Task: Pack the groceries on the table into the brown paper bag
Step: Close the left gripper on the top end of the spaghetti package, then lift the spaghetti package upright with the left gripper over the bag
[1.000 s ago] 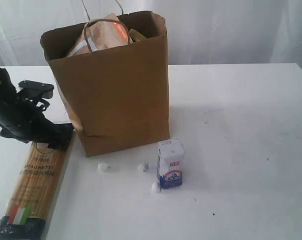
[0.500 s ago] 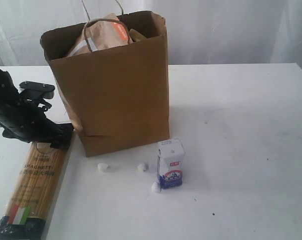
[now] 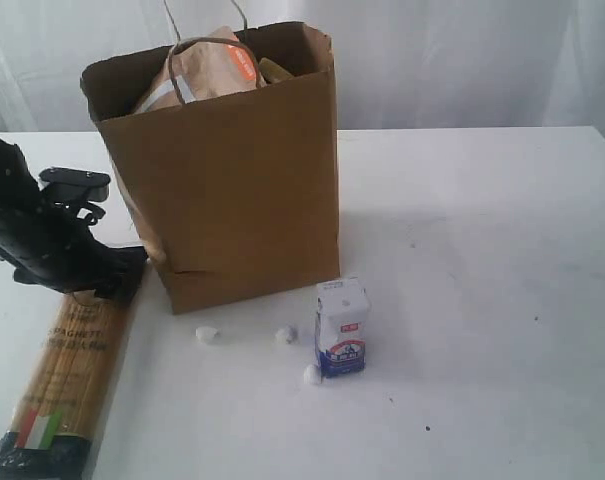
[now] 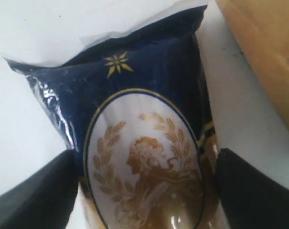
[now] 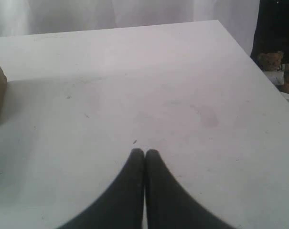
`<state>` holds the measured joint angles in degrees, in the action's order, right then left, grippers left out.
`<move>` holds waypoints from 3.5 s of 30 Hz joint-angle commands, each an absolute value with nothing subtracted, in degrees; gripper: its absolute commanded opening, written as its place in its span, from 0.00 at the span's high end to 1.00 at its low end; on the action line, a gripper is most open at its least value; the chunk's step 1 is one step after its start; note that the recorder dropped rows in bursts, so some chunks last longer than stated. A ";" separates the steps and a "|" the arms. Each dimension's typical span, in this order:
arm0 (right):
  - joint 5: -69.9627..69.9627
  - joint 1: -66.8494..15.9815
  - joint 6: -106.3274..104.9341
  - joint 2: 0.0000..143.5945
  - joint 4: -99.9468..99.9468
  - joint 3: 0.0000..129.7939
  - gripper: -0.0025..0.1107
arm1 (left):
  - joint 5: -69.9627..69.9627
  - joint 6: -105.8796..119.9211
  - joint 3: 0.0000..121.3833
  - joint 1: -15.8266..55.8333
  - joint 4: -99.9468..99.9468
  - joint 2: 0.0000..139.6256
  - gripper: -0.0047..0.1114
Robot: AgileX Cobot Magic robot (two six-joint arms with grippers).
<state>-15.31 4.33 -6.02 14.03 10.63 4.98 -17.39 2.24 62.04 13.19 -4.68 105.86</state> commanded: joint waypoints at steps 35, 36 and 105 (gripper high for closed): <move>-14.67 4.57 -6.65 14.23 10.73 4.80 0.98 | -50.64 1.52 70.80 13.31 8.01 88.38 0.96; -14.67 4.57 -6.65 14.23 10.73 4.80 0.98 | -50.87 1.52 70.80 13.31 8.48 87.36 0.96; -14.67 4.57 -6.65 14.23 10.73 4.80 0.98 | -26.39 64.85 99.32 13.31 -86.26 86.99 0.96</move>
<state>-15.31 4.33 -6.49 14.03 10.63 4.98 -24.89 55.16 98.28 13.32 -69.31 86.42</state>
